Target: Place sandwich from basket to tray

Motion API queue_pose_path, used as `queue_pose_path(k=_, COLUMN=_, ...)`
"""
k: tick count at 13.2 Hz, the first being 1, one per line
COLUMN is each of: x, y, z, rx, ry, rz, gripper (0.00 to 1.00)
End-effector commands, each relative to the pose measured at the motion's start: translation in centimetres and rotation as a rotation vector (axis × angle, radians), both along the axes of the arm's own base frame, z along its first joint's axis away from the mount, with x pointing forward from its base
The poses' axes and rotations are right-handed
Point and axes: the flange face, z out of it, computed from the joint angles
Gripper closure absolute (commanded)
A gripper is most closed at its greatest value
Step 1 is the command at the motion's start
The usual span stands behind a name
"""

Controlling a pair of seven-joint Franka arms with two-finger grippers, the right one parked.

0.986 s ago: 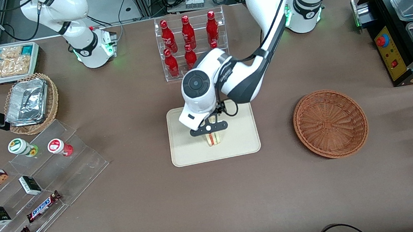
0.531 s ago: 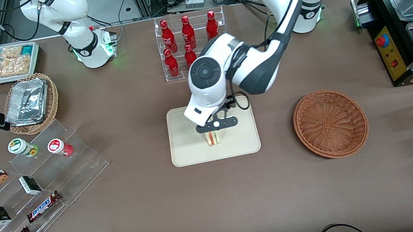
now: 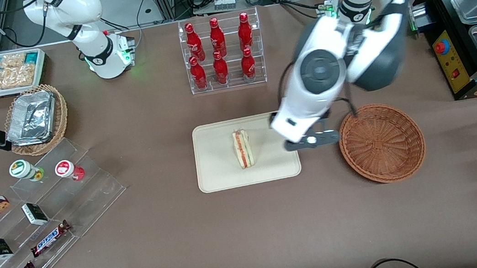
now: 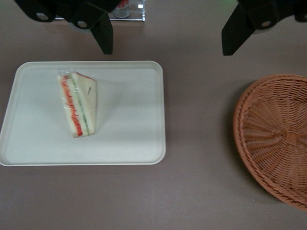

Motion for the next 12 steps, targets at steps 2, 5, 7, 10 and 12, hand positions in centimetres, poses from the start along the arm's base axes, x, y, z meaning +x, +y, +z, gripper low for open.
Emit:
queue_pose_path(k=2, x=-0.6, y=8.3, z=1.6, rx=-0.034, ry=0.024, rz=-0.077, gripper=0.0)
queue_pose_path(k=5, x=-0.6, y=14.9, z=2.7, rx=-0.057, ry=0.027, rz=-0.132, gripper=0.0)
queue_pose_path(k=7, x=-0.6, y=18.7, z=3.9, rx=-0.066, ry=0.038, rz=-0.148, gripper=0.0)
queue_pose_path(k=10, x=-1.6, y=21.5, z=6.1, rx=-0.051, ry=0.02, rz=-0.136, gripper=0.0)
queue_pose_path(k=12, x=-2.8, y=23.9, z=7.9, rx=-0.044, ry=0.02, rz=-0.099, gripper=0.0)
